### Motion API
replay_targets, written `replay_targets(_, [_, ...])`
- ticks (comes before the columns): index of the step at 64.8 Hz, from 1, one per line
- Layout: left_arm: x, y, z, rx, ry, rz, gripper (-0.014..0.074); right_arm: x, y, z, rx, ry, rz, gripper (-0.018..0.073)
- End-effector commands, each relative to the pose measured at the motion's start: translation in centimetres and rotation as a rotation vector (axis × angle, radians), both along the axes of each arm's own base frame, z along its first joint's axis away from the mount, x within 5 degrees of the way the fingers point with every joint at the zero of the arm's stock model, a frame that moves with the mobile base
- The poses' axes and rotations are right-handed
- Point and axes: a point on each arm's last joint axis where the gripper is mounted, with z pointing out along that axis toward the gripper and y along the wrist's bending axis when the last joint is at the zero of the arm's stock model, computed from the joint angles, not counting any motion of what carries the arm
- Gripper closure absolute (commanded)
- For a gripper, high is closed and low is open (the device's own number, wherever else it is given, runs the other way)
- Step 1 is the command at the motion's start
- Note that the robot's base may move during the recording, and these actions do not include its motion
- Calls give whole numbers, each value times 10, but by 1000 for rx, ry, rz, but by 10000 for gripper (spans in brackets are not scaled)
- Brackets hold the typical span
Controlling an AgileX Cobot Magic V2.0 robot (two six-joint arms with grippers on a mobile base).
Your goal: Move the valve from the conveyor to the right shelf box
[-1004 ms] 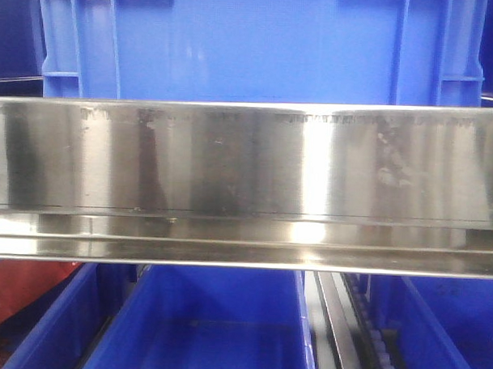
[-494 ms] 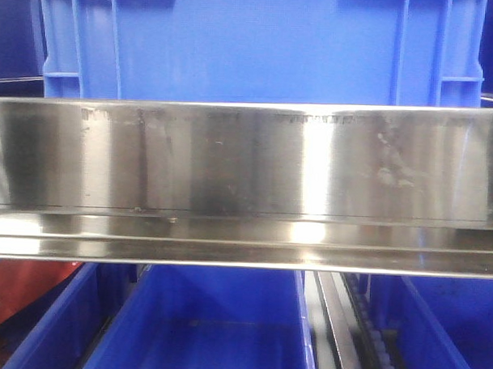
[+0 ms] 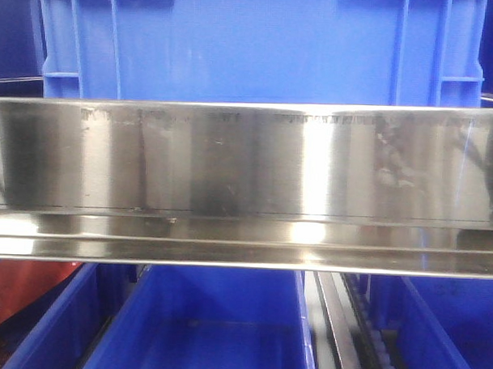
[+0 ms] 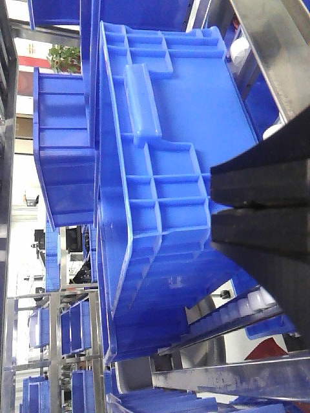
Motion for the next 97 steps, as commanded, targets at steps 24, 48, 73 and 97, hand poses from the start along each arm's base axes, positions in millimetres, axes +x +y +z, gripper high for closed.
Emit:
replay_targets(24, [2,2,-6,-15,0,61,708,0,-1,2,4,-29,-9,721])
replay_targets(48, [23,14,-102,-15,-63,389,708,0,-1,2,4,-29,-9,721])
replay_targets(73, [24,15,-111,56,-14,410,708,0,-1,1,3,-27,-8,721])
replay_targets(97, [24,15,-108,-32,-20,403,708,0,-1,1,3,-27,-8,721])
